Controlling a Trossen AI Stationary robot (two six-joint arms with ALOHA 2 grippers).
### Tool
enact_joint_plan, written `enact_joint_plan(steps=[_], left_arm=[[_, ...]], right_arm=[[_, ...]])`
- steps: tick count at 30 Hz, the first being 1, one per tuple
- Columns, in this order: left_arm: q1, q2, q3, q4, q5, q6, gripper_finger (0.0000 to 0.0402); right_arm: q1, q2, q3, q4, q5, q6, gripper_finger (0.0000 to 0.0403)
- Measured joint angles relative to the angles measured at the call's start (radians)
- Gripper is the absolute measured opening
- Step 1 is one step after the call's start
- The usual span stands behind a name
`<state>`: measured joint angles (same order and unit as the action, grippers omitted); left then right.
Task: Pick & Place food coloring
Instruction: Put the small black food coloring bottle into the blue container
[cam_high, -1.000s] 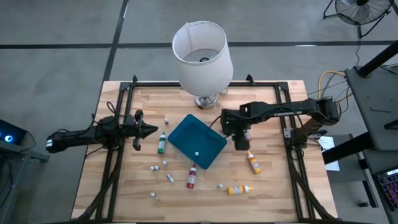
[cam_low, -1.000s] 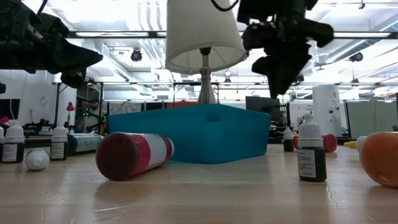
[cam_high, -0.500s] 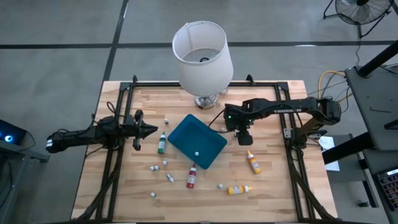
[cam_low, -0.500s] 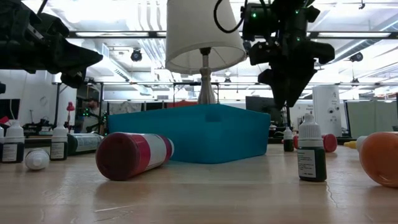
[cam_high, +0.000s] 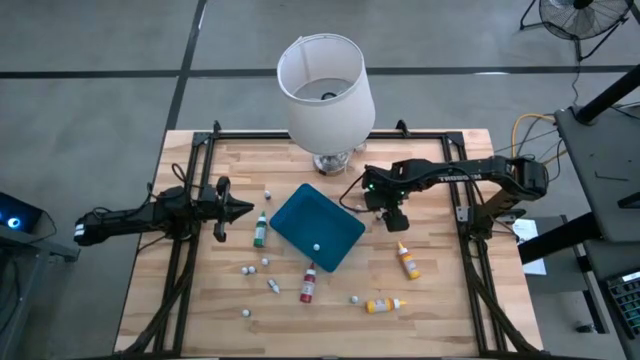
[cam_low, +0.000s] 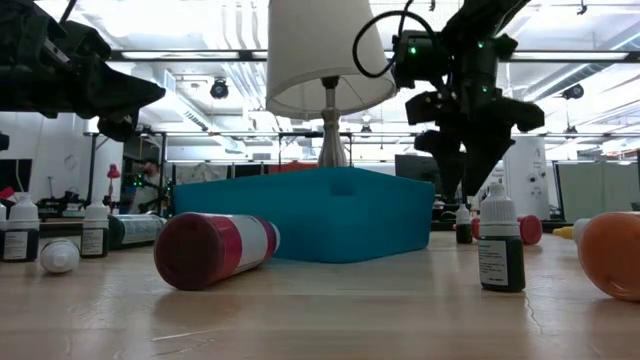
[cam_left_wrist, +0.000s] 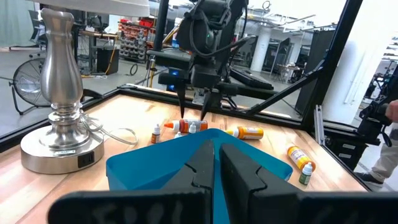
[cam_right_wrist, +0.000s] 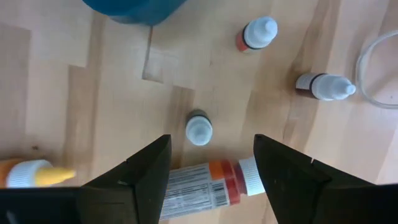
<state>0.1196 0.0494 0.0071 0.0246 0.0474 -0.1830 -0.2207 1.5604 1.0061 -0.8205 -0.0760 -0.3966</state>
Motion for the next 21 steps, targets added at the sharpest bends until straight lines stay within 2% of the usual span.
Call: enact_joint_plan(steps=[21], left_arm=[[0.000,0.000,0.000,0.000,0.000,0.000,0.0000]], right_arm=[[-0.006,0.001,-0.112,0.162,-0.005,-0.006,0.0222]])
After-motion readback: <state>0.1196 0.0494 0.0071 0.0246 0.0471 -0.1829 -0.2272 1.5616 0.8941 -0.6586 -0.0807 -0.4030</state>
